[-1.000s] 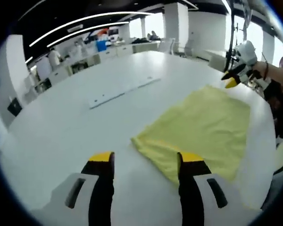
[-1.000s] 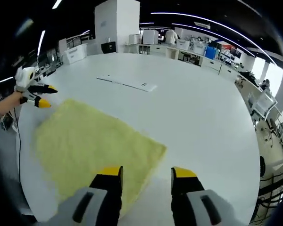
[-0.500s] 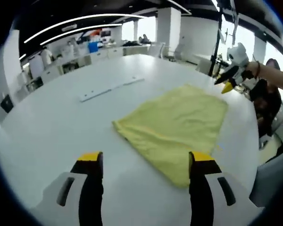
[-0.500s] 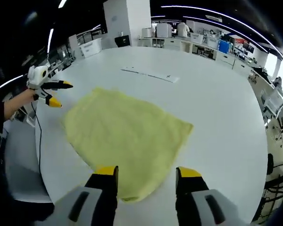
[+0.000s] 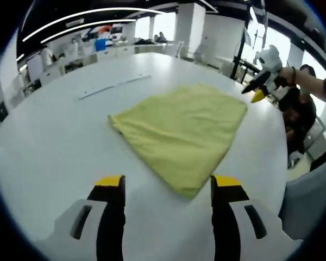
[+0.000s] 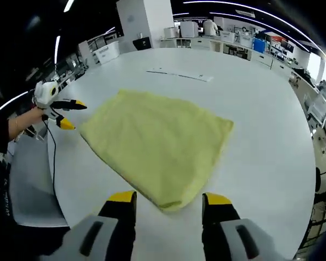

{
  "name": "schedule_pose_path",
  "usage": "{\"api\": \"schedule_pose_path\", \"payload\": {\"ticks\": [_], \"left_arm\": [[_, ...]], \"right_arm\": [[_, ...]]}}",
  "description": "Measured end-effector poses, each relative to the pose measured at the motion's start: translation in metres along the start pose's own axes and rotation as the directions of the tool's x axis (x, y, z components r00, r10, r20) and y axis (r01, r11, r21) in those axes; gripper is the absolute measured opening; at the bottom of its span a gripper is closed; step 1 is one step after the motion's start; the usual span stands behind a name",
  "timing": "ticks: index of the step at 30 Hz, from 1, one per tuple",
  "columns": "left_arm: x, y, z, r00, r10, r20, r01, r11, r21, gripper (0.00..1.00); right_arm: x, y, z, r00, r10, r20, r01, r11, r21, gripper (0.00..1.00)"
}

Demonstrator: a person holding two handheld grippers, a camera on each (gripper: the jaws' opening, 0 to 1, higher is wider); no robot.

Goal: Fold the garment on the visible template until the final outline fits inside the template.

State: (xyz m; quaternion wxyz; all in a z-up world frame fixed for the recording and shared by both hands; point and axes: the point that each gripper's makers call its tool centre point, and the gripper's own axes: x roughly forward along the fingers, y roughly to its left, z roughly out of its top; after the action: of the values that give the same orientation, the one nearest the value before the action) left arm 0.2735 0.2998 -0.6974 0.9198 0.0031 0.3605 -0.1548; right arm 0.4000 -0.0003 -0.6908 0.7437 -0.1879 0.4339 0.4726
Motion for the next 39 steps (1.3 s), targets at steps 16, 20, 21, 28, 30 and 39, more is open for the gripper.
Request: {"api": "schedule_pose_path", "payload": {"ticks": [16,20,21,28,30,39], "left_arm": [[0.008,-0.010,-0.024,1.000,-0.012,-0.022,0.010,0.995,-0.097,0.34],[0.009,-0.013,-0.023,1.000,-0.016,-0.016,0.014,0.994,-0.104,0.28],[0.009,-0.014,-0.023,1.000,-0.016,-0.014,0.015,0.994,-0.104,0.26],[0.015,-0.022,-0.026,0.999,-0.038,-0.023,0.034,0.991,-0.130,0.19],[0.016,-0.022,-0.025,0.999,-0.040,-0.015,0.038,0.990,-0.137,0.17],[0.016,-0.024,-0.025,0.999,-0.037,-0.017,0.035,0.993,-0.115,0.01]], "right_arm": [[0.011,0.003,-0.025,1.000,0.009,-0.001,-0.009,0.998,0.062,0.25],[0.014,0.001,-0.028,1.000,0.007,0.005,-0.007,0.996,0.087,0.19],[0.014,0.001,-0.028,1.000,0.003,0.009,-0.004,0.996,0.092,0.17],[0.017,0.002,-0.027,0.999,0.017,0.042,-0.024,0.987,0.162,0.08],[0.017,0.001,-0.028,0.999,0.013,0.044,-0.020,0.986,0.167,0.06],[0.017,0.002,-0.028,0.998,0.022,0.054,-0.031,0.983,0.179,0.00]]}}
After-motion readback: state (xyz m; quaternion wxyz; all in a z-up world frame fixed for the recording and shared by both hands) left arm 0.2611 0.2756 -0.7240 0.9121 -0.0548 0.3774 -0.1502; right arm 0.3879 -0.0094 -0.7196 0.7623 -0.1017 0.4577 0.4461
